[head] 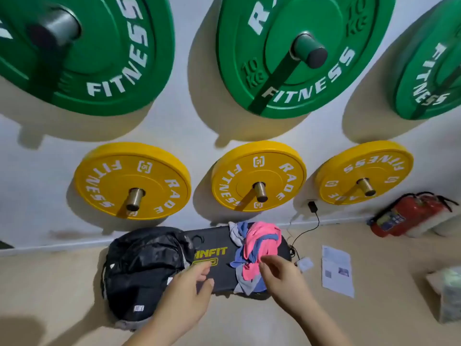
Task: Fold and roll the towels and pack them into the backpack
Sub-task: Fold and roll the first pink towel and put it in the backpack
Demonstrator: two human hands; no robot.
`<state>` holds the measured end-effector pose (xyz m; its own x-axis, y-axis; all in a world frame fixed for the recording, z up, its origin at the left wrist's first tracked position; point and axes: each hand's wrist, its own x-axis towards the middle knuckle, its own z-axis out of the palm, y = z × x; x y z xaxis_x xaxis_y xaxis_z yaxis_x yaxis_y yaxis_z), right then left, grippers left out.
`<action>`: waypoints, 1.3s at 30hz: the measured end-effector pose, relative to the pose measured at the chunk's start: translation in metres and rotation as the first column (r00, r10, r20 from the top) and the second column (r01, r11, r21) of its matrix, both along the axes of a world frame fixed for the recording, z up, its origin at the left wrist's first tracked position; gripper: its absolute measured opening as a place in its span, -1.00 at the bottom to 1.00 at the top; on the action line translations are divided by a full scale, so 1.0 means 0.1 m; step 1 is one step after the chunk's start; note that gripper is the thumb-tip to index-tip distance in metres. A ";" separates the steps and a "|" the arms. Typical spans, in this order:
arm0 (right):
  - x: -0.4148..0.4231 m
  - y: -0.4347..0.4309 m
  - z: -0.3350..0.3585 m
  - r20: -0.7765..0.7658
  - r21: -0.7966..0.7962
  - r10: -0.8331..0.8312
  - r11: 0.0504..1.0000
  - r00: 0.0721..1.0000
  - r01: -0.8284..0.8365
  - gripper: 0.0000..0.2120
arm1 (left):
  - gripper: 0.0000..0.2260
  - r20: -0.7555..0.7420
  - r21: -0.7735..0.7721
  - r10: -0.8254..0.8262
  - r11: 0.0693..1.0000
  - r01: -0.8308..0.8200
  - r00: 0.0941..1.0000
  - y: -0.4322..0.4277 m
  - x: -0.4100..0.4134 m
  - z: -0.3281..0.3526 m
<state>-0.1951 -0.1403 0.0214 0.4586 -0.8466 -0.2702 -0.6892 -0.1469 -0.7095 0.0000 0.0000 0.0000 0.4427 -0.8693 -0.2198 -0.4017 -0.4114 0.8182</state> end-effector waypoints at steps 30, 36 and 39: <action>0.84 -2.45 -5.82 0.117 -0.337 -0.369 0.858 0.922 0.386 -0.62 | -0.71 -0.033 -0.107 -0.122 0.987 0.118 0.992 -1.89 0.38 -5.15; 0.81 -2.31 -4.87 0.339 -0.412 -0.330 0.790 0.881 0.455 -0.59 | -0.74 0.034 -0.153 -0.054 0.987 0.058 0.998 -1.61 0.46 -4.77; 0.80 -2.10 -4.24 0.498 -0.341 -0.223 0.838 0.838 0.425 -0.68 | -0.71 0.036 -0.230 0.013 0.973 -0.004 0.999 -1.63 0.45 -4.47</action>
<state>-0.1153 -0.3505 -0.4030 0.1165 -0.9463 0.3017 -0.3976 -0.3228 -0.8589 0.0450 -0.1625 -0.4473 0.4545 -0.8908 0.0026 -0.4307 -0.2172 0.8759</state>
